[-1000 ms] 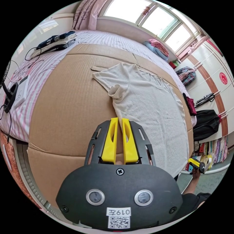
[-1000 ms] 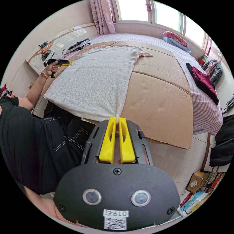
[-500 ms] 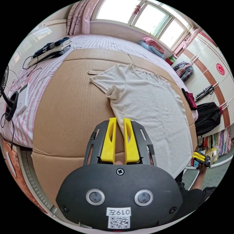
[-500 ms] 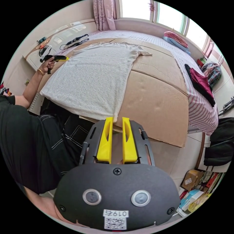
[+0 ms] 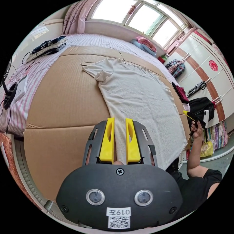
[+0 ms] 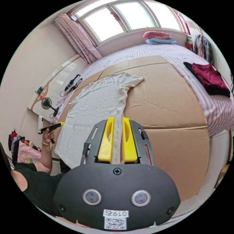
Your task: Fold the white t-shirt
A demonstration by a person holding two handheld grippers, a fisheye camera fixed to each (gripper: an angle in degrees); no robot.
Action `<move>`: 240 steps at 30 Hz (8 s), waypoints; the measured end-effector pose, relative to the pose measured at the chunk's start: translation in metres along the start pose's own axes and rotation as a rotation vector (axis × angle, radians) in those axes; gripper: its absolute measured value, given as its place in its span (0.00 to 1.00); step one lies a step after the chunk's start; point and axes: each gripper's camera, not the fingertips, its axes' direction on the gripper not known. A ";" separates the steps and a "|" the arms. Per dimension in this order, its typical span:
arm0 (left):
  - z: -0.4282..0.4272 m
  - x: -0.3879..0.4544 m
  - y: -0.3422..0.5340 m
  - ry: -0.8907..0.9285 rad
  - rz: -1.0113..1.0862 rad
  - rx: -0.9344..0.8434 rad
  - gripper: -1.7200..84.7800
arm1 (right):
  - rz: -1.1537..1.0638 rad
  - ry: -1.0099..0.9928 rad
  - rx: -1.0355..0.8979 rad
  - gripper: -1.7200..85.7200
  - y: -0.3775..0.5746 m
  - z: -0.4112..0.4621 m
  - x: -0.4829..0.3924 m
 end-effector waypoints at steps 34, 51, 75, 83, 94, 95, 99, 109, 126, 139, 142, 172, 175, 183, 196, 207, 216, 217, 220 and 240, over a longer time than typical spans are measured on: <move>0.040 -0.060 -0.131 -0.038 -0.067 0.012 0.10 | 0.035 -0.091 -0.057 0.01 -0.100 -0.022 0.017; 0.069 -0.076 -0.176 -0.074 -0.064 0.015 0.03 | -0.009 -0.024 -0.133 0.02 -0.166 -0.038 -0.012; 0.084 -0.085 -0.198 -0.074 -0.027 0.009 0.04 | -0.029 -0.123 -0.075 0.11 -0.326 -0.106 0.004; 0.085 -0.094 -0.208 -0.053 -0.038 -0.001 0.04 | 0.120 -0.261 -0.187 0.13 -0.389 -0.064 0.044; 0.082 -0.112 -0.218 -0.036 -0.073 0.017 0.03 | 0.135 -0.246 -0.112 0.02 -0.406 -0.094 0.062; 0.083 -0.112 -0.219 -0.033 -0.074 0.015 0.03 | 0.131 -0.252 -0.122 0.02 -0.407 -0.094 0.062; 0.085 -0.114 -0.224 -0.026 -0.068 0.004 0.04 | 0.143 -0.296 -0.115 0.02 -0.408 -0.098 0.071; 0.074 -0.139 -0.230 0.080 -0.054 -0.062 0.06 | 0.072 -0.391 -0.137 0.08 -0.413 -0.112 0.074; 0.077 -0.142 -0.315 -0.144 -0.074 0.038 0.09 | 0.049 -0.114 -0.018 0.12 -0.454 -0.141 0.055; 0.089 -0.123 -0.327 -0.246 -0.069 -0.013 0.04 | 0.006 -0.058 -0.055 0.07 -0.464 -0.104 0.012; 0.093 -0.117 -0.328 -0.272 -0.051 -0.026 0.04 | 0.014 -0.040 -0.055 0.03 -0.461 -0.098 0.004; 0.097 -0.085 -0.309 -0.331 0.048 0.063 0.05 | -0.117 0.265 -0.081 0.10 -0.413 -0.011 -0.087; 0.098 -0.081 -0.310 -0.348 0.057 0.061 0.05 | -0.098 0.211 -0.094 0.12 -0.411 0.000 -0.085; 0.097 -0.081 -0.312 -0.346 0.053 0.062 0.05 | -0.093 0.332 -0.141 0.03 -0.390 0.035 -0.088; 0.098 -0.080 -0.322 -0.332 0.036 0.050 0.05 | -0.059 0.225 0.009 0.01 -0.328 0.019 -0.130; 0.042 -0.081 -0.313 -0.334 -0.040 0.274 0.04 | -0.242 0.239 0.012 0.01 -0.198 0.014 -0.212; 0.023 -0.013 -0.288 -0.285 0.244 0.352 0.04 | -0.297 -0.153 0.138 0.01 -0.111 0.045 -0.247; 0.029 -0.006 -0.296 -0.244 0.270 0.363 0.05 | -0.304 -0.184 0.139 0.01 -0.109 0.049 -0.249; 0.051 0.004 -0.338 -0.167 0.307 0.339 0.07 | -0.343 -0.223 0.101 0.01 -0.102 0.076 -0.261; 0.231 0.033 -0.563 -0.214 0.495 -0.173 0.07 | -0.771 0.168 -0.041 0.01 -0.282 0.277 -0.394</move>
